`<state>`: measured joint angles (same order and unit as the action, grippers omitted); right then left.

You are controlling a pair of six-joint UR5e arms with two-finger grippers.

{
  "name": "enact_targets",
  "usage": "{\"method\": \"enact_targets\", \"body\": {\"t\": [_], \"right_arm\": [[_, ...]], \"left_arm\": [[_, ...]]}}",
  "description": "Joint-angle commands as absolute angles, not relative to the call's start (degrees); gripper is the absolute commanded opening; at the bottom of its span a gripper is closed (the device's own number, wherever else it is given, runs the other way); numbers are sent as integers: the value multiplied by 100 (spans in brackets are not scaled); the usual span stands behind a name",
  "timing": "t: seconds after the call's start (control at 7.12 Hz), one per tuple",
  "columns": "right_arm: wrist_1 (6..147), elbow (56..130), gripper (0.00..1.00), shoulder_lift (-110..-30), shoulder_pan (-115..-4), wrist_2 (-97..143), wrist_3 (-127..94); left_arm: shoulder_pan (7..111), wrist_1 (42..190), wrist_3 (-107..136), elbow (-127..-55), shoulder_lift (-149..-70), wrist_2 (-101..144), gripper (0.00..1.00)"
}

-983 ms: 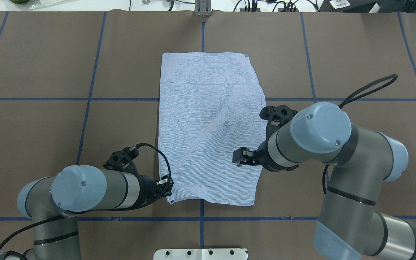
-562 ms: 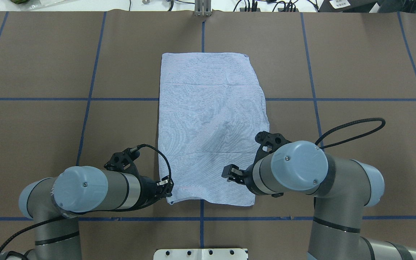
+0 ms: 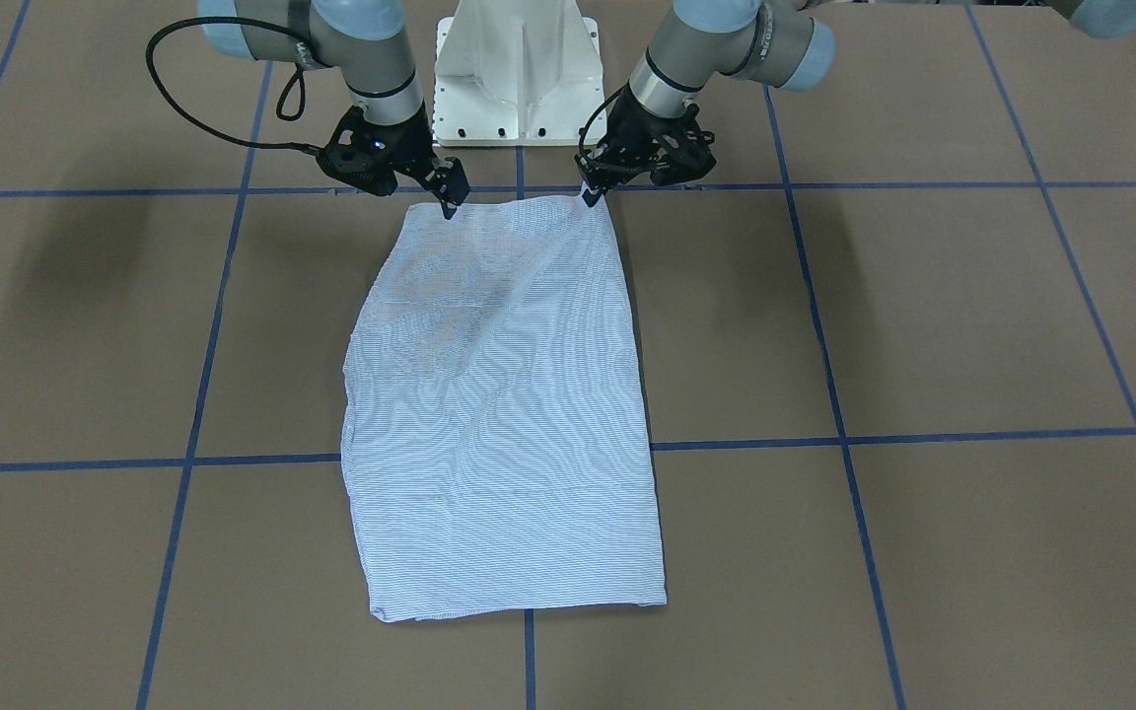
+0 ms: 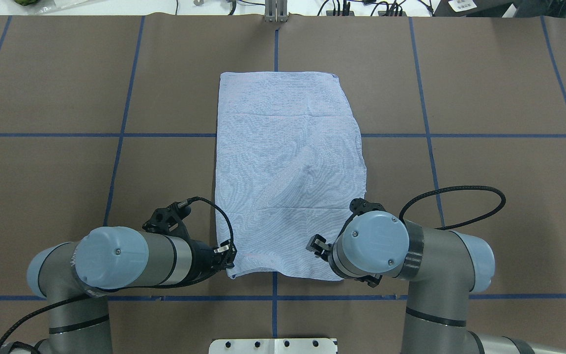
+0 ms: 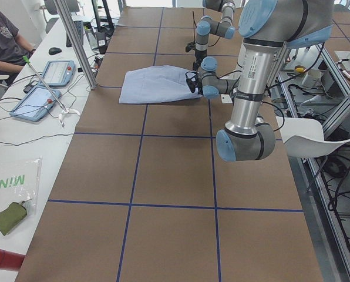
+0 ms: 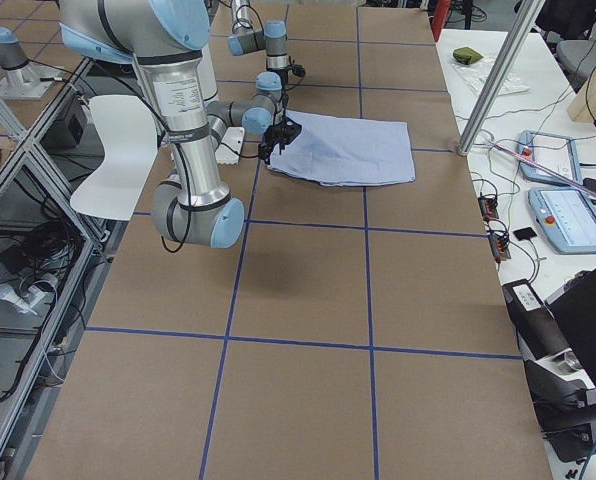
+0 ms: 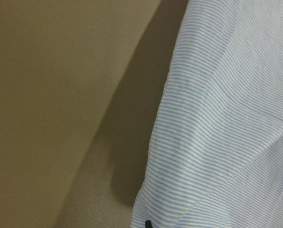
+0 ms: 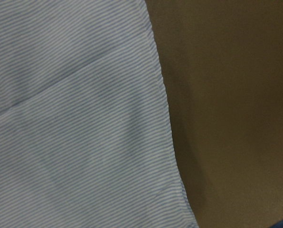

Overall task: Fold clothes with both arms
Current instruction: 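Move the right gripper to the shirt edge nearest the robot while left gripper holds, then grasp the shirt's edge nearest the robot with both grippers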

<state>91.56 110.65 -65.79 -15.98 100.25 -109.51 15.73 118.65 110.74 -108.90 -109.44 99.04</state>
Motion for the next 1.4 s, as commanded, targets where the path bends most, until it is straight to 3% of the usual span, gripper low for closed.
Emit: {"method": "enact_targets", "body": {"t": [0.0,1.26], "right_arm": [[9141,10741,100,-6416,-1591,9932,-10951],[9132,10547,100,-6398,-1406,9958,-10942]], "left_arm": [[1573,11865,11074,-10890,-10951,9896,0],[1573,11874,11074,-10863,-10960,9870,0]]}}
